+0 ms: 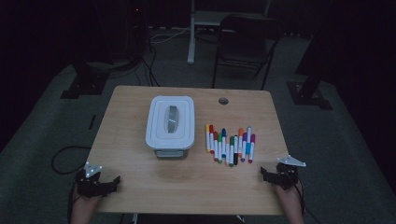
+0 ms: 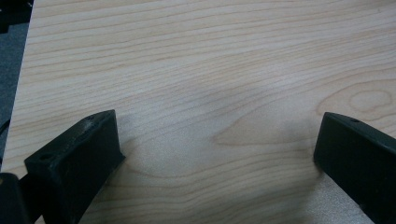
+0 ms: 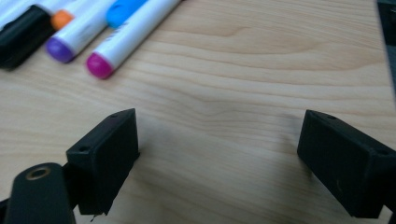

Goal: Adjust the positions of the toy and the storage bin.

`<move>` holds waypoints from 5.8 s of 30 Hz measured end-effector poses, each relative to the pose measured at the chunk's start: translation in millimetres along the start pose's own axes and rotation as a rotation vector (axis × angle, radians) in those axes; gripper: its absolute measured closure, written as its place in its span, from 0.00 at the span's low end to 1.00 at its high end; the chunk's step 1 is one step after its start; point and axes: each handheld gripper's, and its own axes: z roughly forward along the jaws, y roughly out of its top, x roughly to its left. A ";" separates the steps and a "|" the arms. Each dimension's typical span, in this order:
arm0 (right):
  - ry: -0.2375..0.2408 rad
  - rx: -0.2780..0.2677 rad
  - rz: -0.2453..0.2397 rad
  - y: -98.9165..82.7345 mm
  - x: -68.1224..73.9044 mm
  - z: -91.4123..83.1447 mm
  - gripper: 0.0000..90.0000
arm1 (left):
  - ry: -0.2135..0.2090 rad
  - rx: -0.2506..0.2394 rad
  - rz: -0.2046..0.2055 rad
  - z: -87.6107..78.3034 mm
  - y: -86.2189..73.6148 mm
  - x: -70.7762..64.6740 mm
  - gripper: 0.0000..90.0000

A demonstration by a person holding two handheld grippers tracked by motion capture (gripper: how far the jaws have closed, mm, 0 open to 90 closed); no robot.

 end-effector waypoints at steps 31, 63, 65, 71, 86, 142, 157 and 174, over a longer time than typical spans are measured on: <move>-0.039 -0.021 -0.045 24.3 19.2 -0.9 0.14 | -0.022 0.012 0.059 11.0 15.6 -5.3 0.01; 0.135 -0.095 -0.251 151.6 161.0 89.9 0.14 | -0.072 -0.086 0.112 80.8 109.3 -31.0 0.01; 0.137 -0.094 -0.259 154.7 164.6 94.0 0.14 | -0.071 -0.087 0.106 87.0 115.6 -31.4 0.01; 0.164 -0.052 -0.263 170.1 182.3 118.2 0.14 | -0.082 -0.105 0.082 100.0 135.5 -31.0 0.01; 0.176 -0.024 -0.176 188.8 189.3 146.1 0.14 | -0.068 -0.108 0.097 126.3 166.2 -24.1 0.01; 0.303 -0.055 -0.219 106.9 175.8 63.8 0.22 | -0.159 -0.092 0.307 71.7 128.4 -97.9 0.02; 0.360 -0.103 -0.203 79.0 183.0 39.0 0.22 | -0.190 -0.087 0.316 64.9 120.0 -89.3 0.02; 0.454 -0.165 -0.251 70.1 206.3 35.5 0.19 | -0.200 -0.110 0.260 72.2 119.5 -55.4 0.02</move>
